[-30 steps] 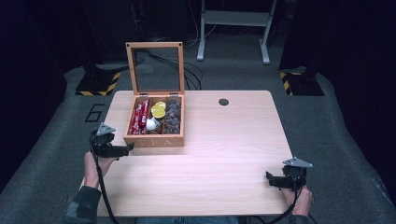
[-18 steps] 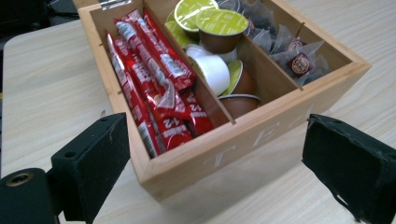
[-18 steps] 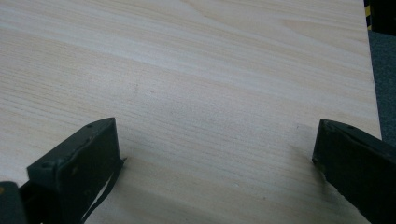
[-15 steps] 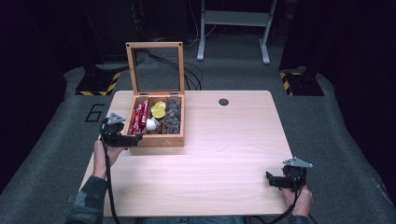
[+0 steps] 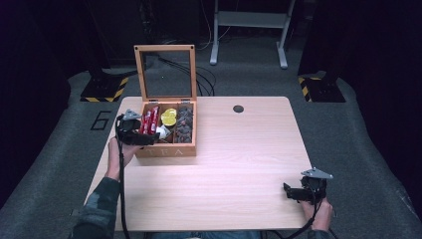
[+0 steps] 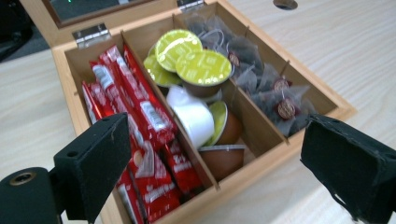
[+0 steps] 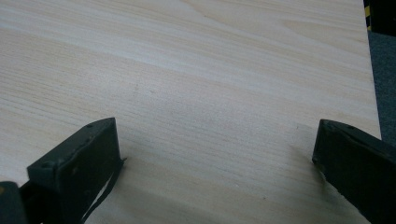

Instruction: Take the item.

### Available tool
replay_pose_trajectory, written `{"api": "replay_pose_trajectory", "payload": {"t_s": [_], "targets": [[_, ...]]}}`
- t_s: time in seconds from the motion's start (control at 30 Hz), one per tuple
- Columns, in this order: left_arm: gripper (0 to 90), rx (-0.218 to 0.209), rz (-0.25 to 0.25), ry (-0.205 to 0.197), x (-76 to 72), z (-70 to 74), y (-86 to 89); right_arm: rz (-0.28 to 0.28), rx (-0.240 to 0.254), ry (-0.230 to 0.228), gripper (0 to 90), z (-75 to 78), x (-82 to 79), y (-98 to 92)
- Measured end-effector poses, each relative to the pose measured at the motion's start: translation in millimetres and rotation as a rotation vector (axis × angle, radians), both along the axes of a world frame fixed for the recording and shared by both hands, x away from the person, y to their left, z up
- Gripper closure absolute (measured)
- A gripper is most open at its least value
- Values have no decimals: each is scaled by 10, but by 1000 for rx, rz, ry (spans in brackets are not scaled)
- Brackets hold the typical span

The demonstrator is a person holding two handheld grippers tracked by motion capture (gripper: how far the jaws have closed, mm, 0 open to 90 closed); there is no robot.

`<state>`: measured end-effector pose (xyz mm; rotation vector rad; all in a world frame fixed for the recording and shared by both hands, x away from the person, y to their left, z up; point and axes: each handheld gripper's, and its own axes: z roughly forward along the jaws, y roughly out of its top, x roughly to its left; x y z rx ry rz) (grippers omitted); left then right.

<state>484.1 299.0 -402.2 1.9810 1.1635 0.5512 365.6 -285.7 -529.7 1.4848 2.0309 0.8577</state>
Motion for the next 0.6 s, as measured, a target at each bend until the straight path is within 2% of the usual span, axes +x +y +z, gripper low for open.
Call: {"api": "replay_pose_trajectory", "payload": {"t_s": [0.13,0.37,0.47,0.6], "targets": [[59,4,-8,8,135,21,-90,1,0,-1,3,0,0,0],[48,6,-16,39,329,-28,-198,0,1,-1,3,-1,0,0],[49,27,-15,35,390,-61,-233,4,-4,0,2,0,-1,0],[52,2,-9,46,469,-101,-258,-1,1,-2,3,-2,1,0]]}}
